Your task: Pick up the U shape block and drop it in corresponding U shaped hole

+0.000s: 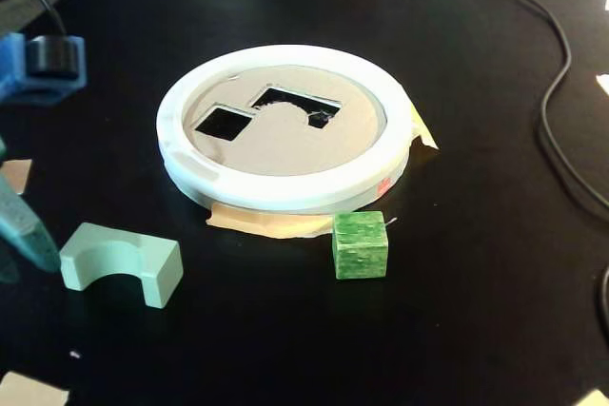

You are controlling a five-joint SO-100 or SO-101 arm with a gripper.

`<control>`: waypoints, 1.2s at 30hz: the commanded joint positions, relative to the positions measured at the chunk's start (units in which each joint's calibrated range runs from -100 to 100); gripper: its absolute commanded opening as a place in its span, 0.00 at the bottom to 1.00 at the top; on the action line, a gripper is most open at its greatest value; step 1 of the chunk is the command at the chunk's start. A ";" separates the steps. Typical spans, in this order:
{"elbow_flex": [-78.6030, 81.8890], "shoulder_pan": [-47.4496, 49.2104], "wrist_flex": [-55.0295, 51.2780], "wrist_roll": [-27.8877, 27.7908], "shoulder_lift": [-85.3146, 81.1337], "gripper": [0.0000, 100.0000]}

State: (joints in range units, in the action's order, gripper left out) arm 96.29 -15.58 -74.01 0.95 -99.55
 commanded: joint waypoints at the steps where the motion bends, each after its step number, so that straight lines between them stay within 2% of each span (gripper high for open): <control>1: -0.02 -2.52 1.20 0.34 -0.45 0.70; 30: -0.84 -1.89 1.80 0.39 -0.45 0.70; 36: -1.03 -1.52 8.33 0.54 -0.45 0.70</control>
State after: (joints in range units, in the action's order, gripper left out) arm 96.29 -17.18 -71.58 0.95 -99.55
